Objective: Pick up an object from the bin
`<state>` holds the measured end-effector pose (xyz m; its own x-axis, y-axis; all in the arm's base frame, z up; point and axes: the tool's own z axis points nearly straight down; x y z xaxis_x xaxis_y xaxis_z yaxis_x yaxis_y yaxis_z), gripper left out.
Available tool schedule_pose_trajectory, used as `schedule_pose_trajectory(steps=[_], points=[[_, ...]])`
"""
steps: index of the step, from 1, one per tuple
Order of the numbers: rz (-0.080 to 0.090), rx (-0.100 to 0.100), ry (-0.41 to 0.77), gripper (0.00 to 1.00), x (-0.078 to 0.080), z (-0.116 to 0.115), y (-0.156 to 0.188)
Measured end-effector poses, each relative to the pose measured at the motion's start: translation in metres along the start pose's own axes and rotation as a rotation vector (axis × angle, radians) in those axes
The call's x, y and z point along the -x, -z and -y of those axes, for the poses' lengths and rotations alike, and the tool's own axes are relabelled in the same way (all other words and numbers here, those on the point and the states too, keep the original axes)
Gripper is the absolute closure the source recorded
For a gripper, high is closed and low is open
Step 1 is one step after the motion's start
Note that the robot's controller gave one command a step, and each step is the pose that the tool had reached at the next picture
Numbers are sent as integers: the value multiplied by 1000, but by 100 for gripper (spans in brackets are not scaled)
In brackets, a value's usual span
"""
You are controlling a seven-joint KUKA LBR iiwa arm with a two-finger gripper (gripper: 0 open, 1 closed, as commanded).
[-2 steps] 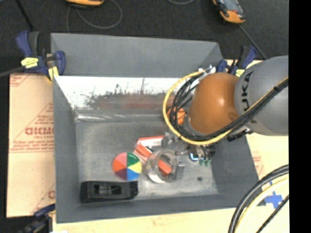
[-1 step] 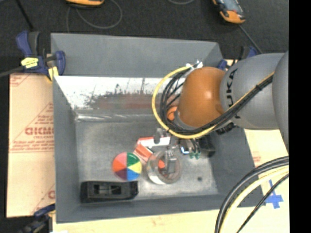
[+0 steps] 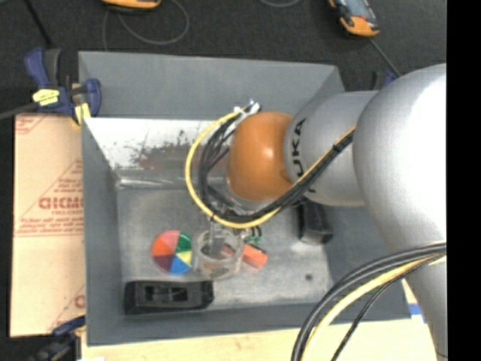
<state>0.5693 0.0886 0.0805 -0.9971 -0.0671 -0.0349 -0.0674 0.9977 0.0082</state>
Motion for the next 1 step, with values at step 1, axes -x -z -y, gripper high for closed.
schedule_pose_trajectory(steps=[1], points=[[0,0,0,100,0,0,0]])
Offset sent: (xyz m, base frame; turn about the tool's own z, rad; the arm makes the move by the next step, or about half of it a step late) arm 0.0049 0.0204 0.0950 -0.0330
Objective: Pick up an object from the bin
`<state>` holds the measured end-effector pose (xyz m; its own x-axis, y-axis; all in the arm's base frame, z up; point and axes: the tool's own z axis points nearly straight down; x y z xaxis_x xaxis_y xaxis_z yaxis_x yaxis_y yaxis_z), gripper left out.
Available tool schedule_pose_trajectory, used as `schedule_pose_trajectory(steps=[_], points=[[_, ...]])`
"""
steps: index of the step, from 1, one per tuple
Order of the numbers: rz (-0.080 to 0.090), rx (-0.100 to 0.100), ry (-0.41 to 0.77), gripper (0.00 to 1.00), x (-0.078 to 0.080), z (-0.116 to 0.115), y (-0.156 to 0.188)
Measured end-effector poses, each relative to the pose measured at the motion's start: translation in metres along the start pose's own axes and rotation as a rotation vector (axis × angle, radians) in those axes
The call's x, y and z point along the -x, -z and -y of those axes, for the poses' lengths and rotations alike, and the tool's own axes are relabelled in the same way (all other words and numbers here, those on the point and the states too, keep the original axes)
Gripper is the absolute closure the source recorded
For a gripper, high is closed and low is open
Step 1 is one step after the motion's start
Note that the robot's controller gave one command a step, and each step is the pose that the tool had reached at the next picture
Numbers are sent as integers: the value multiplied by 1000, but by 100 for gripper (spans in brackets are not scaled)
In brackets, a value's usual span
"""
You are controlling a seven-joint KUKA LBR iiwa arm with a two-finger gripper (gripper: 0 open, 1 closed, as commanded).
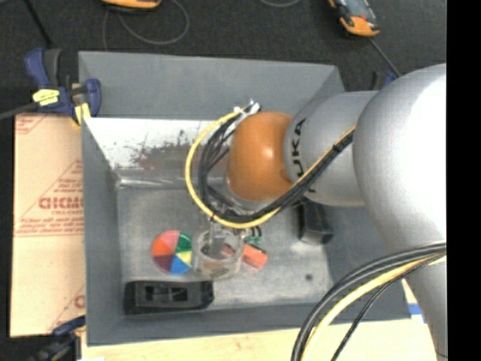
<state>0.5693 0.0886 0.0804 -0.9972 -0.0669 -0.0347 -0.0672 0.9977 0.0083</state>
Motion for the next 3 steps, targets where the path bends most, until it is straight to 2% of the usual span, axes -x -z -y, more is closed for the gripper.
schedule_pose_trajectory(steps=[1,2,3], points=[[-35,-8,17,100,-1,-7,36],[-38,-9,55,100,-11,-12,104],[-23,-8,76,100,6,-13,121]])
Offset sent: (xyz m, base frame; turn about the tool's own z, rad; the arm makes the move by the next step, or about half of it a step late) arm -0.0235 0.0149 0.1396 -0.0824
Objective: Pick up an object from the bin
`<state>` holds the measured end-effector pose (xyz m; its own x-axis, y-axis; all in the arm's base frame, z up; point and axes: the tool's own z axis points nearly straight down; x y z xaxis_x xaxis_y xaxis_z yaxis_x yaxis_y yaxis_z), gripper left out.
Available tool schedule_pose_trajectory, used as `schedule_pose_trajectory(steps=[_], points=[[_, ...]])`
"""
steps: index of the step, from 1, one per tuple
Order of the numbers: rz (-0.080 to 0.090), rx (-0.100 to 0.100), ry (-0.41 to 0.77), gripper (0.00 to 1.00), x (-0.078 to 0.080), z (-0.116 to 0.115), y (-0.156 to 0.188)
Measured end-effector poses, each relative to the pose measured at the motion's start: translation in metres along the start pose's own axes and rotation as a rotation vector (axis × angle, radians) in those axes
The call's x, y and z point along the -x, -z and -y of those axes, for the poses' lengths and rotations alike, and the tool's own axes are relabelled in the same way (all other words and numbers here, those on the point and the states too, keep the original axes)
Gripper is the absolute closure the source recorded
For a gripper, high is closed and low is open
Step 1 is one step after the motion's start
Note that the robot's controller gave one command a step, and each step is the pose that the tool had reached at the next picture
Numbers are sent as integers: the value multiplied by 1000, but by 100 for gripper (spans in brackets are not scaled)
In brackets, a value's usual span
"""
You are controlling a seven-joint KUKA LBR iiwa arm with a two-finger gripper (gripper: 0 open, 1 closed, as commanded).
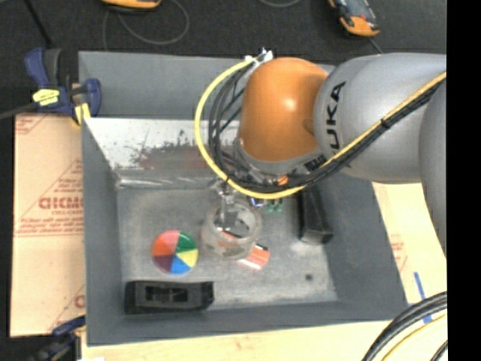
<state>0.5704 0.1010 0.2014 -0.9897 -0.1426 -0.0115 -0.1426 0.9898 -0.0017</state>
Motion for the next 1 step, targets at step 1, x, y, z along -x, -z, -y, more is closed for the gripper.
schedule_pose_trajectory(steps=[1], points=[[-9,1,52,100,3,45,87]])
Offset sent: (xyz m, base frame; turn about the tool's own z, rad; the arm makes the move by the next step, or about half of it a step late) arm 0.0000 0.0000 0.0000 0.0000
